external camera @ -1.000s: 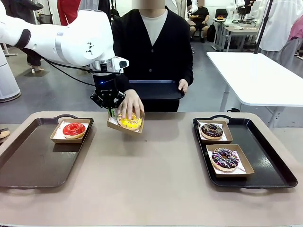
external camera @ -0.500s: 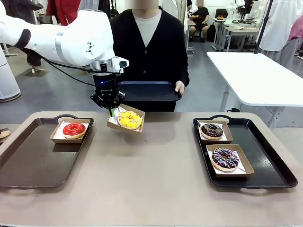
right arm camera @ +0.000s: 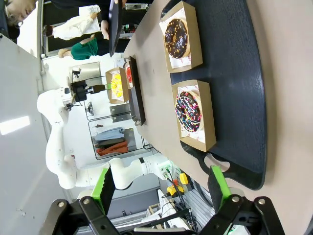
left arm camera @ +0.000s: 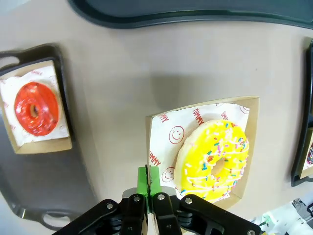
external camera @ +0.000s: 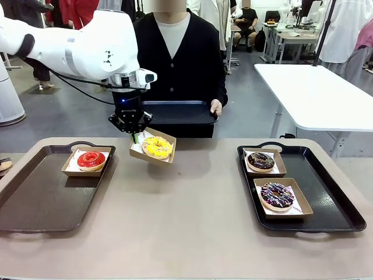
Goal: Individually package the donuts and arrange them on the tray.
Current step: Place the picked Paper togo box on the Handle tray.
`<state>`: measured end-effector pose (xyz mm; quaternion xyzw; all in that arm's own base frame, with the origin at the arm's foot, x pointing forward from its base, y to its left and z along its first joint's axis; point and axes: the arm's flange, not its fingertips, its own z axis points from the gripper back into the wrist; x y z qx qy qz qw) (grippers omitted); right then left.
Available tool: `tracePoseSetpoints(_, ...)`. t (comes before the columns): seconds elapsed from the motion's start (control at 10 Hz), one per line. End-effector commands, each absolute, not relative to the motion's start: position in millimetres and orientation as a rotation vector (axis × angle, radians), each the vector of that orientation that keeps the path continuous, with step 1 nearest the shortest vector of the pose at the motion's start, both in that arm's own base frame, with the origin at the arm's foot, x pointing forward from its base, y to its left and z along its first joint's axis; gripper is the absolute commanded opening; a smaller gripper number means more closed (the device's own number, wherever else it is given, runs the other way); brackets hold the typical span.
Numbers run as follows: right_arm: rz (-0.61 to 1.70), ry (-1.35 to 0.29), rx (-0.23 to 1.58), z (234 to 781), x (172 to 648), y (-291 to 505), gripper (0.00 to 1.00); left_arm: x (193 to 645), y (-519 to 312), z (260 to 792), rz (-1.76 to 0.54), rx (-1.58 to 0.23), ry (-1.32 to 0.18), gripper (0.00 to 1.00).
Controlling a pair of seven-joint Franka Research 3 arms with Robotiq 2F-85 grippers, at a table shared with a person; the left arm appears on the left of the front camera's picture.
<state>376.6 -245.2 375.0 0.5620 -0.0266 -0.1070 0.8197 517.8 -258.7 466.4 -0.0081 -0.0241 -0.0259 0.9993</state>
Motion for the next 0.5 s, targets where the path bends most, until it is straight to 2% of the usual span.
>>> tracePoseSetpoints(0.0,-0.233,-0.058,1.200,378,374,-243,1.00,484,-203,481,-0.071,-0.029,-0.056,0.01)
tracePoseSetpoints(0.4,-0.233,-0.058,1.200,378,374,-243,1.00,434,-91,468,-0.023,-0.073,-0.064,0.01)
